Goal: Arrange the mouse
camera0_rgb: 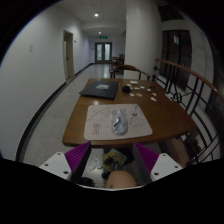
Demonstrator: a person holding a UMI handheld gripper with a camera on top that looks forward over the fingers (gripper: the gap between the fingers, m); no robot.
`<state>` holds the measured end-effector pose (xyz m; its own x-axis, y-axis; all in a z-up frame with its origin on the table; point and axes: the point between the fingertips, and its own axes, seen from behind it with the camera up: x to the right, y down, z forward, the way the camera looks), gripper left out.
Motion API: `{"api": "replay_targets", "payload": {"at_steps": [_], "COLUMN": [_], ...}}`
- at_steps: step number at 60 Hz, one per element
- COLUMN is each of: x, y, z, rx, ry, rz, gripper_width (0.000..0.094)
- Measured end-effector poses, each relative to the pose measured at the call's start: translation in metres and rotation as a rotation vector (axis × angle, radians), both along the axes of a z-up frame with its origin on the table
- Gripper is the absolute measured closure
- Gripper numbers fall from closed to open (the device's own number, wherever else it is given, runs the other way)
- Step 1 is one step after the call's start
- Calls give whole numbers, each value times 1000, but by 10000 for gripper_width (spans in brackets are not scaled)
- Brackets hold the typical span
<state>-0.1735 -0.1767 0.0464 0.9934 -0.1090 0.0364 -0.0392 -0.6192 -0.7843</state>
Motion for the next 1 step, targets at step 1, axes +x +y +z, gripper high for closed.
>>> {"api": "replay_targets", "payload": {"at_steps": [1], "x": [-2], "y": [-4], "z": [-1], "rx": [-3], "ry": [2], "rz": [-5], "gripper_width": [85]}}
